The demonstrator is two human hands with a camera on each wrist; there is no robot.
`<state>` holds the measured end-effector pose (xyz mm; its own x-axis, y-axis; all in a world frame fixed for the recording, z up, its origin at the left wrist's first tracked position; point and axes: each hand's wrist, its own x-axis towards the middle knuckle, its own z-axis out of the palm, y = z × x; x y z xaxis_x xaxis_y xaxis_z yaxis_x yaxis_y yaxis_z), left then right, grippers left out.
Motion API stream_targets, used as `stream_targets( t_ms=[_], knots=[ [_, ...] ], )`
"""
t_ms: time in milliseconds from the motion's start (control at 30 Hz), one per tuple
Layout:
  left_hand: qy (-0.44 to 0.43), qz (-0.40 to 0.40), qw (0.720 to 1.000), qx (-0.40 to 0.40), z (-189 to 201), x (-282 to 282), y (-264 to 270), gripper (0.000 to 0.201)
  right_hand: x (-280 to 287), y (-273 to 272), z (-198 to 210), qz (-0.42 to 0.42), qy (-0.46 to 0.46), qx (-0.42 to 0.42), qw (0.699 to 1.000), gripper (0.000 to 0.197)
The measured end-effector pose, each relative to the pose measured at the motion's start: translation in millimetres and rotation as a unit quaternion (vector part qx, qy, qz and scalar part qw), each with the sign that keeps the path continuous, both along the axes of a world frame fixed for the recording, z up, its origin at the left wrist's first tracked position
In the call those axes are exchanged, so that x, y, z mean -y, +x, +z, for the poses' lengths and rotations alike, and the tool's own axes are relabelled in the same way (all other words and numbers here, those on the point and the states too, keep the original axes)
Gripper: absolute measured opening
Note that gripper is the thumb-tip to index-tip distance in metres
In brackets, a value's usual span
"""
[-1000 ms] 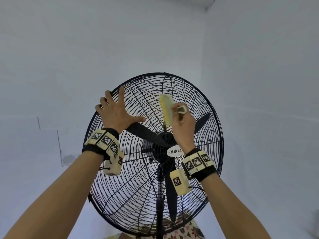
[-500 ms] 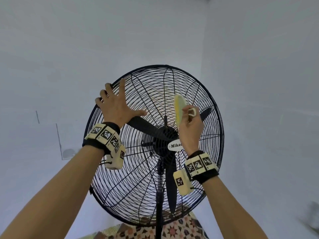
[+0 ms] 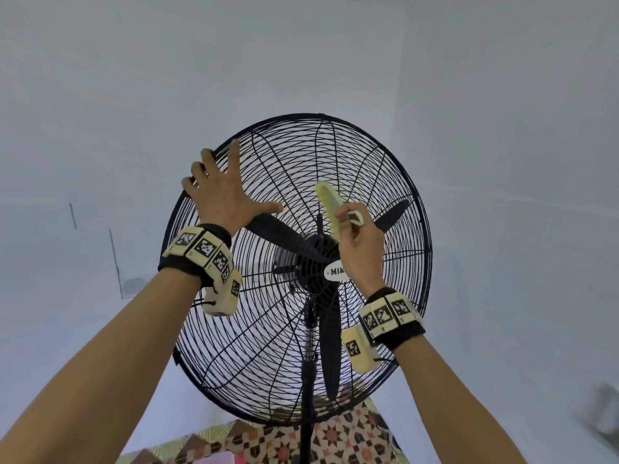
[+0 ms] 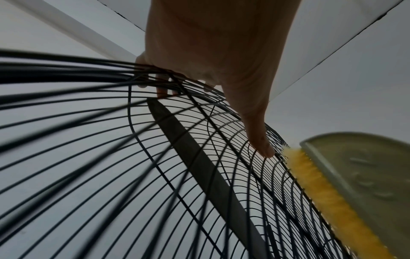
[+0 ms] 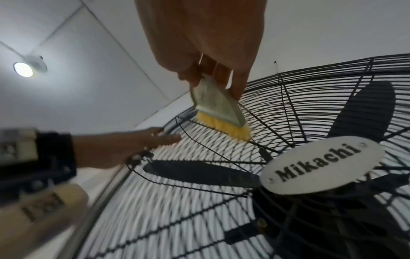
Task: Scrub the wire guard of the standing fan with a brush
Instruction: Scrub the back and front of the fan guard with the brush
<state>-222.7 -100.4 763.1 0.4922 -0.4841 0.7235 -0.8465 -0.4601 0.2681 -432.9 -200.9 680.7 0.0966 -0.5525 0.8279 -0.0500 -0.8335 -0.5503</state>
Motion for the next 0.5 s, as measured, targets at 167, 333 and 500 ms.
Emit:
stream_targets(
  t_ms=[167, 333, 500],
  knots=[
    [-0.003, -0.006, 1.0, -0.001, -0.4, 2.1, 1.7, 0.146, -5.2, -14.9, 9.0, 0.066, 0.01, 0.058, 0.996, 0.006],
    [-0.001, -0.006, 1.0, 0.0, -0.4, 2.2, 2.2, 0.146, -0.4, -1.8, -3.1, -0.055, 0.005, 0.078, 0.995, 0.007],
    [0.001, -0.001, 1.0, -0.004, -0.2, 2.6, 4.8, 0.147, -2.9, -10.4, -6.2, 0.086, 0.039, -0.004, 0.996, 0.014]
  ],
)
